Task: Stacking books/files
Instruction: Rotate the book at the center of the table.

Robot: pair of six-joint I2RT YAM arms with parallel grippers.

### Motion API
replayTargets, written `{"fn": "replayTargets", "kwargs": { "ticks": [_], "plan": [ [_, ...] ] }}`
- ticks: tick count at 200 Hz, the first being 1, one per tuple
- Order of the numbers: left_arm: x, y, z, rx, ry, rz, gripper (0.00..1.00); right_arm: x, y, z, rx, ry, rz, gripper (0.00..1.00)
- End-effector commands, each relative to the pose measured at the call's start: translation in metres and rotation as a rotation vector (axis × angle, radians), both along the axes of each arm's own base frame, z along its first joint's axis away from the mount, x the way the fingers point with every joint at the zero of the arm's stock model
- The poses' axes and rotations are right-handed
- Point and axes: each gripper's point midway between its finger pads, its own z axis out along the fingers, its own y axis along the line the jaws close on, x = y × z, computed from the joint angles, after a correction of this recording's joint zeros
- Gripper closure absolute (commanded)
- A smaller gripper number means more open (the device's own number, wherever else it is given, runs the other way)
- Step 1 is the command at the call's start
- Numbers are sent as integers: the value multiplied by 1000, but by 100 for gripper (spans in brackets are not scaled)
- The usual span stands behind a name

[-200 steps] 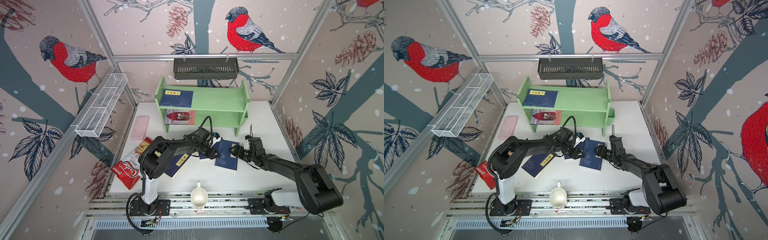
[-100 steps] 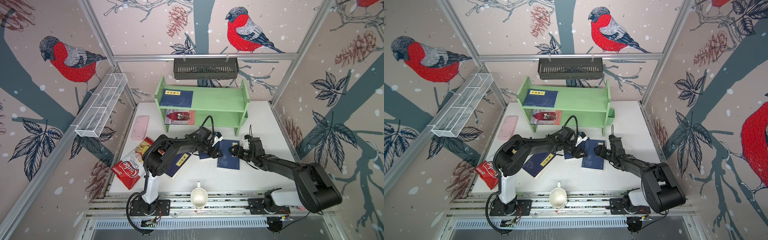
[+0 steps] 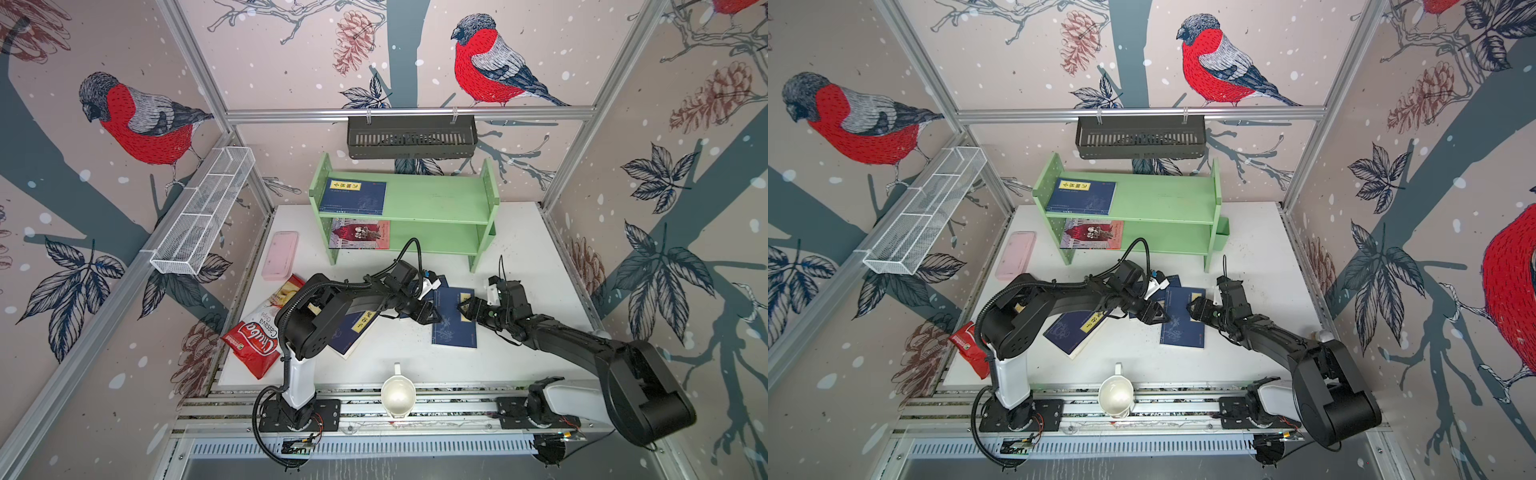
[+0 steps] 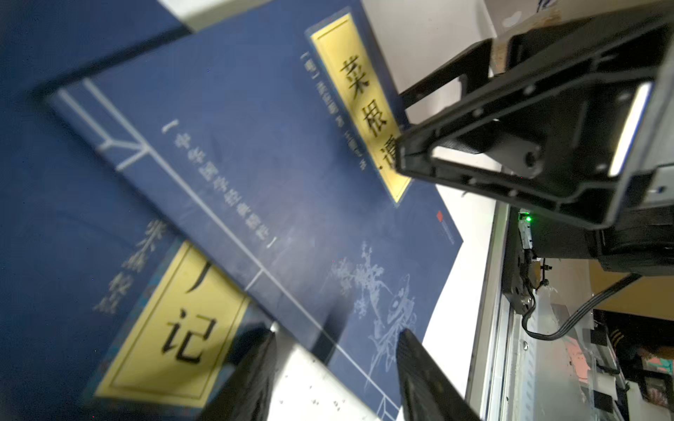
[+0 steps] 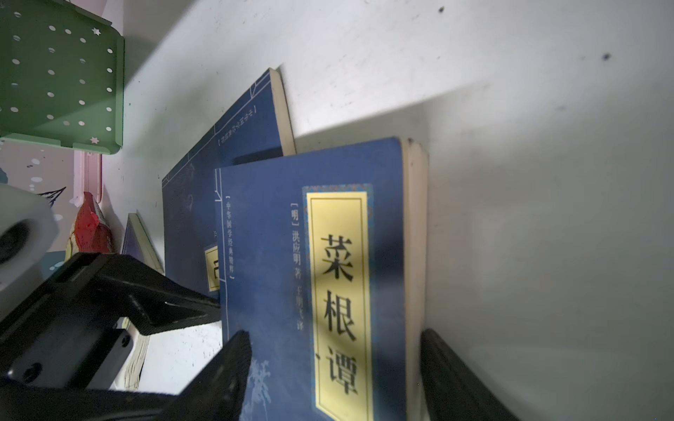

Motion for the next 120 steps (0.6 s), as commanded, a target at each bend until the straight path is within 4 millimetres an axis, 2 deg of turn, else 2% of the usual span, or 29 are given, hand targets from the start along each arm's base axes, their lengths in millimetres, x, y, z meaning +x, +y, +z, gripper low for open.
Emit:
{"fn": "replayTargets", "kwargs": {
  "ticks": [1, 31, 77, 120],
  "plan": [
    [9, 11, -10, 68, 12, 112, 45, -26, -11, -21, -54, 144, -14, 25],
    [1, 16, -7, 51, 34, 130, 45, -30, -14, -25, -68, 161, -22, 25],
    [-15, 3, -15, 23, 134, 83, 46, -32, -11, -26, -52, 163, -7, 25],
    [-18, -5, -22, 2, 173, 67, 46, -35, -10, -28, -41, 166, -8, 26]
  ]
}}
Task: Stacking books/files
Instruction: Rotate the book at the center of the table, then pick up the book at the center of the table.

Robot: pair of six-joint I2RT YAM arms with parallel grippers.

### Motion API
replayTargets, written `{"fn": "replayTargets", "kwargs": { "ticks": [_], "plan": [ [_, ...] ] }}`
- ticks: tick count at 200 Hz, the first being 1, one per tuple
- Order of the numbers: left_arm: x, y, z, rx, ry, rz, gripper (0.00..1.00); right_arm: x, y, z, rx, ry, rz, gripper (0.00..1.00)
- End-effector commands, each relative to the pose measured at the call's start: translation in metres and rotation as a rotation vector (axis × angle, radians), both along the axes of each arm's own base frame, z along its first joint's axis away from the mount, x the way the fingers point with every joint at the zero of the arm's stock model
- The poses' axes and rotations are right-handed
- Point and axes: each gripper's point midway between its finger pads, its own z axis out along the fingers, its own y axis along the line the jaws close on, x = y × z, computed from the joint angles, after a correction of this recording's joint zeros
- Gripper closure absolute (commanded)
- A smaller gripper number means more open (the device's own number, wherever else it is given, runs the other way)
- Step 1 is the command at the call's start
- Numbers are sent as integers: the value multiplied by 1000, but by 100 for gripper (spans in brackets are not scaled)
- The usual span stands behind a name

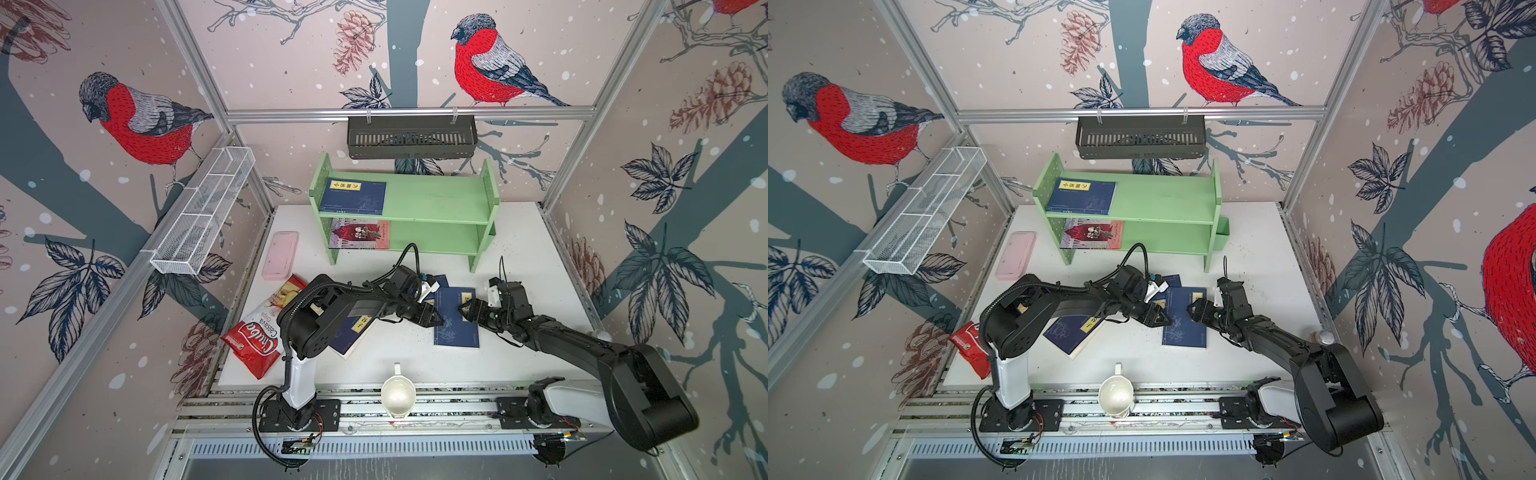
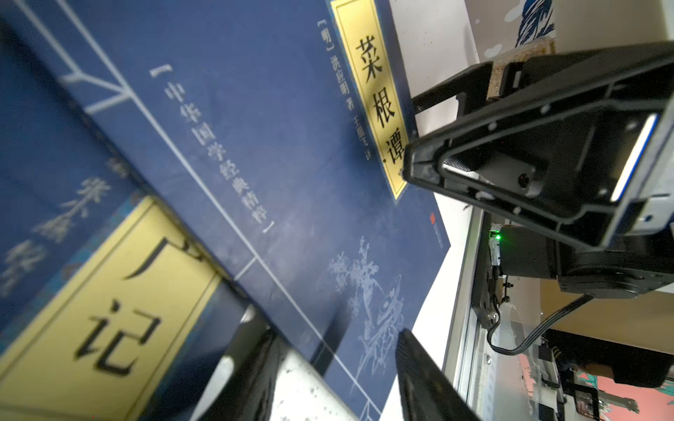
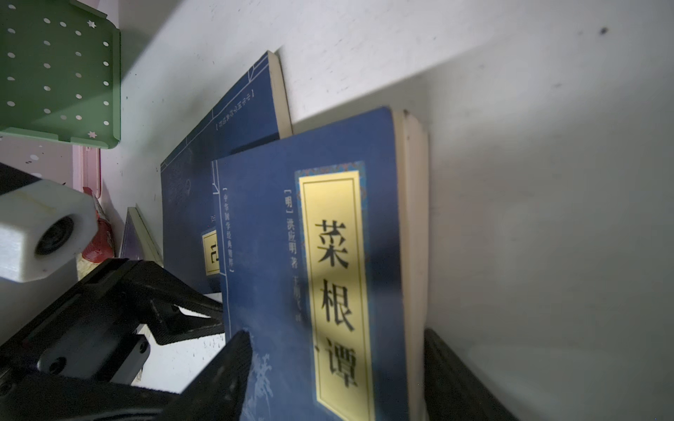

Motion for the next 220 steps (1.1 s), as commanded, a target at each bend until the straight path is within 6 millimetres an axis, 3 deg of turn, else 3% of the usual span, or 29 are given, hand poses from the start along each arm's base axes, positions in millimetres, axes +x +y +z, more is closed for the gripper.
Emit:
{"fn": "replayTargets", "kwargs": {
  "ticks": [1, 65, 185, 220],
  "plan": [
    [-9, 7, -19, 62, 73, 15, 46, -29, -8, -25, -39, 150, -9, 26],
    [-10, 7, -4, 5, 27, 26, 42, -31, -9, -28, -37, 151, -17, 27],
    [-7, 12, -7, -7, 98, 136, 36, -40, 2, -23, 24, 143, 20, 28],
    [-11, 10, -5, -59, 114, 127, 34, -38, 10, -22, 33, 140, 39, 33]
  ]
}}
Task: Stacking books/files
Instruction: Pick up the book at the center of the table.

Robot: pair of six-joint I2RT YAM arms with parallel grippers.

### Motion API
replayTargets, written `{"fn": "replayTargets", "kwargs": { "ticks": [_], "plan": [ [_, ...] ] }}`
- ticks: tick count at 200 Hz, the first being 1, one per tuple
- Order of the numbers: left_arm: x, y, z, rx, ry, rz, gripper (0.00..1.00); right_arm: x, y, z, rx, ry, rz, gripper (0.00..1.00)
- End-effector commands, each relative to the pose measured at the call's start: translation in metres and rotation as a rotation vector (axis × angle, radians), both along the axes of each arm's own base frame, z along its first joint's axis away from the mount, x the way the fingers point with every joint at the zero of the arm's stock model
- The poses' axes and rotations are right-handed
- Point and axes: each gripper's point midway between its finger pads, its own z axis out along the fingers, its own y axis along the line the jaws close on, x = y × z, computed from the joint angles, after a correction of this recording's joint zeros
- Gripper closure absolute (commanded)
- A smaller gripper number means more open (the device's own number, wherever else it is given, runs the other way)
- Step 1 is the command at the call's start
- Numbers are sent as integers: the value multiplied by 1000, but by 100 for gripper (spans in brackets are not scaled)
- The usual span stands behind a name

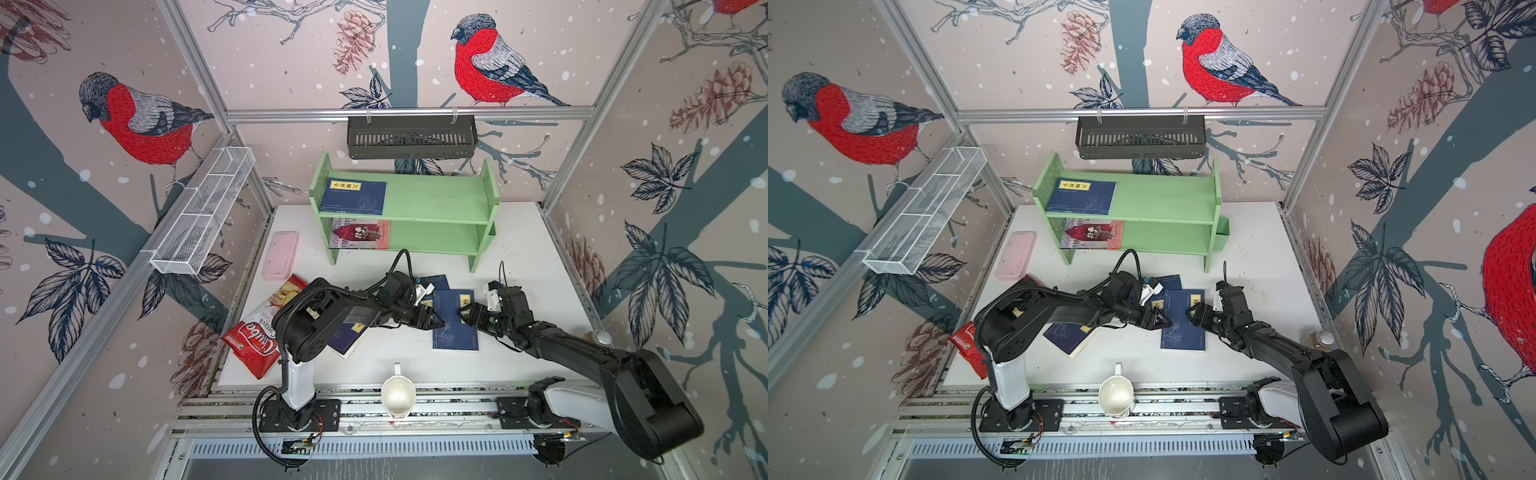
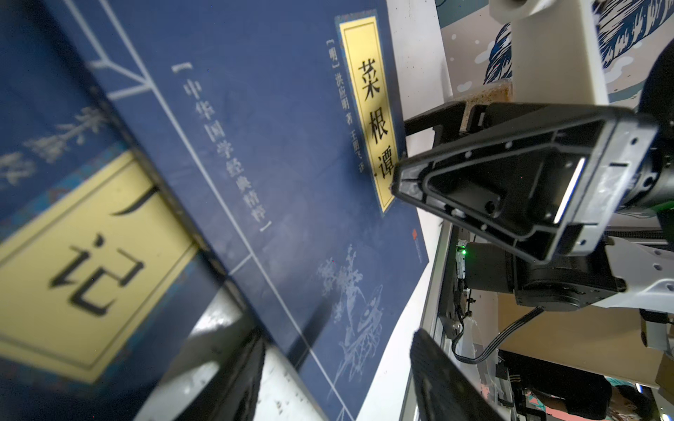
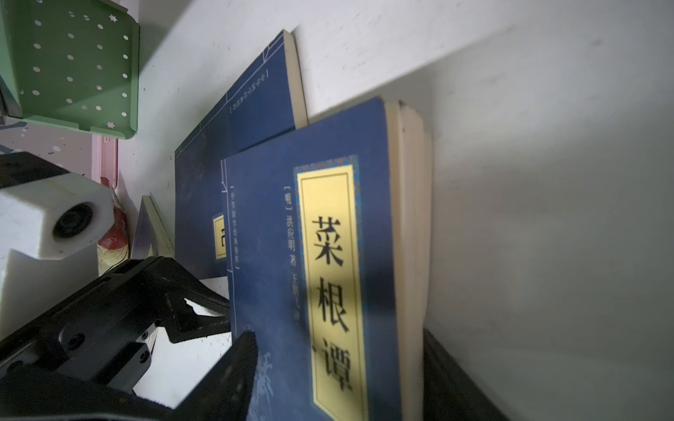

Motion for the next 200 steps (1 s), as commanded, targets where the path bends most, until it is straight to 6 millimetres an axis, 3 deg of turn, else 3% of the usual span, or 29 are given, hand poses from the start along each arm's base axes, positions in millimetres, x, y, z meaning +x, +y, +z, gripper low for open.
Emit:
{"fn": "replayTargets", "kwargs": {
  "ticks": [1, 28, 55, 64, 84, 93, 145, 164, 200],
  "plan": [
    [-1, 4, -11, 16, 35, 30, 34, -27, 1, -19, -6, 147, 16, 33],
    [1, 7, -10, -12, 52, 36, 36, -24, 0, -14, -6, 129, 4, 38],
    [7, 13, -6, -29, 54, 52, 43, -22, -2, -7, 3, 103, -4, 51],
    [7, 14, -4, -43, 60, 49, 49, -22, -2, -5, 9, 93, -4, 51],
    [6, 10, 6, -71, 56, 32, 76, -20, 0, -1, 27, 78, 2, 51],
    [6, 9, 9, -82, 52, 28, 83, -19, 2, 2, 39, 69, 10, 51],
    [2, 3, 35, -151, 23, -8, 86, -17, 7, 14, 63, 24, 42, 50],
    [1, 2, 38, -157, 30, -14, 100, -16, 7, 17, 67, 12, 40, 49],
    [1, 5, 44, -119, -17, -37, 100, -4, -2, 42, 43, -69, -8, 32]
  ]
}}
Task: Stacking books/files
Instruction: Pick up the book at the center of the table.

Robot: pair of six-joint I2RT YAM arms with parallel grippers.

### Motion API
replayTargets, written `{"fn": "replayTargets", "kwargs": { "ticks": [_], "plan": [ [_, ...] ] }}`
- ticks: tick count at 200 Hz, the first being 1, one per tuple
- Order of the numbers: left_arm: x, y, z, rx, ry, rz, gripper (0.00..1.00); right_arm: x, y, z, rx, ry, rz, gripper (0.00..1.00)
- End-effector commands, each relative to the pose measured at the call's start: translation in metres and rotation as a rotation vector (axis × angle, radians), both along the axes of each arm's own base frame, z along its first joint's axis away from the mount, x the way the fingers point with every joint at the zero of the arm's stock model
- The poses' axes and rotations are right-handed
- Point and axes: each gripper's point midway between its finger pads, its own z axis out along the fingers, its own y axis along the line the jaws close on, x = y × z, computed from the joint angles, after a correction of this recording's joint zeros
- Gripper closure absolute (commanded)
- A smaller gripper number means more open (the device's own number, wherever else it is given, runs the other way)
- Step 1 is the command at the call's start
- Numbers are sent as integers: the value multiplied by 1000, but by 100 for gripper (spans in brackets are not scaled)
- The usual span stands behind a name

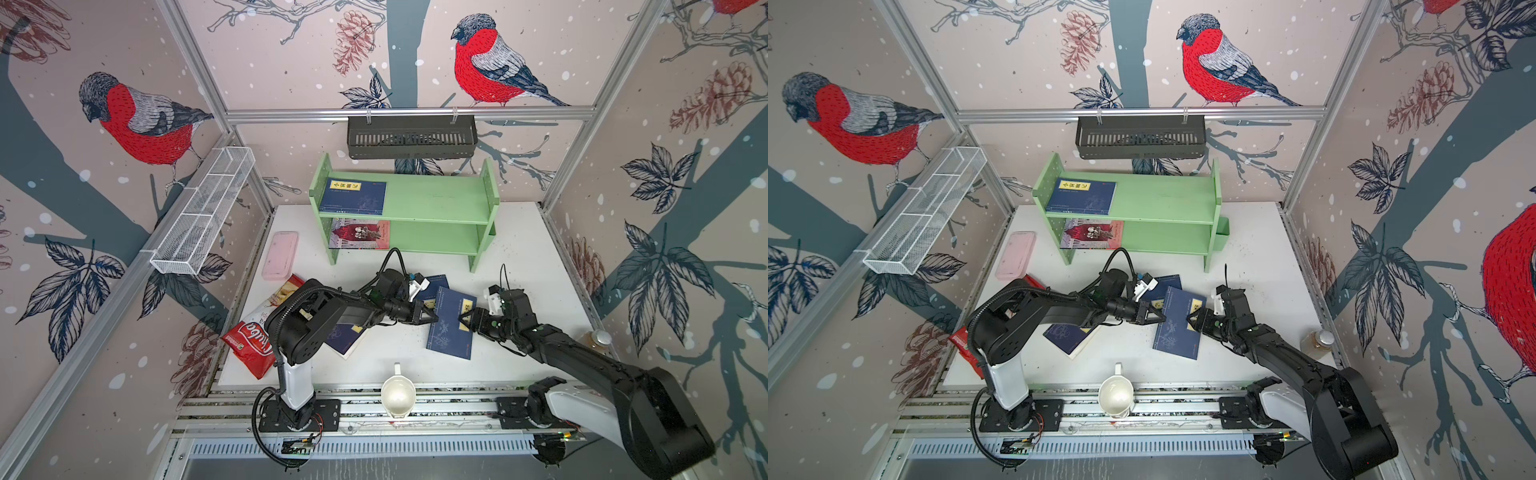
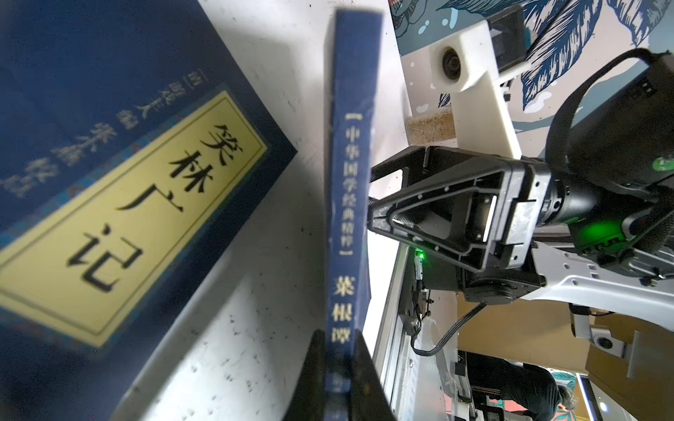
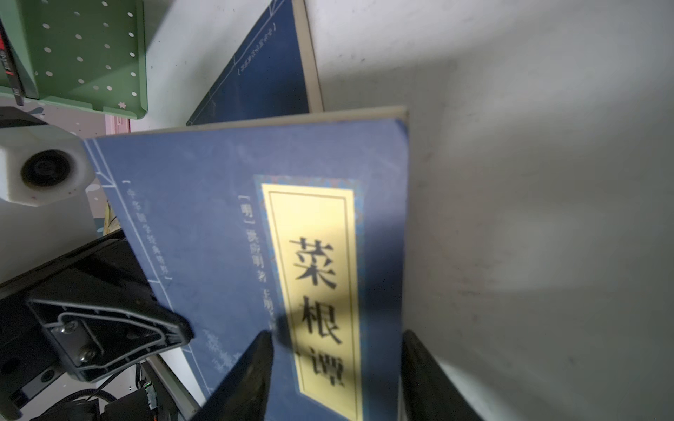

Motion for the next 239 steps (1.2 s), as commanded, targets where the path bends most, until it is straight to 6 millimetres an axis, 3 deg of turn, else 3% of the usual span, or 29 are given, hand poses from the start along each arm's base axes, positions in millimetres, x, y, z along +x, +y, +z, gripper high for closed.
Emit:
{"fn": "replayTargets", "kwargs": {
  "ticks": [1, 45, 90, 124, 153, 175, 196, 216, 239],
  "plan": [
    [-2, -1, 13, -7, -73, -44, 100, 10, -4, 22, -7, -77, -26, 32],
    [-6, 5, 59, -22, -269, -103, 100, 23, -25, 93, 22, -272, -139, 26],
    [-20, 9, 110, -19, -425, -211, 100, 18, -46, 178, 33, -472, -234, 24],
    [-12, 8, 175, -49, -569, -203, 100, 9, -56, 253, 95, -662, -282, 22],
    [3, 19, 247, -185, -577, -112, 100, -1, -57, 319, 210, -822, -295, 19],
    [20, 35, 302, -263, -636, -19, 100, 0, -45, 352, 264, -879, -239, 19],
    [40, 54, 342, -303, -696, 78, 100, 8, -25, 373, 312, -911, -163, 19],
    [61, 76, 376, -372, -704, 179, 100, 17, 1, 393, 335, -936, -85, 19],
    [84, 105, 414, -465, -693, 297, 100, 26, 47, 412, 333, -944, 13, 19]
  ]
}}
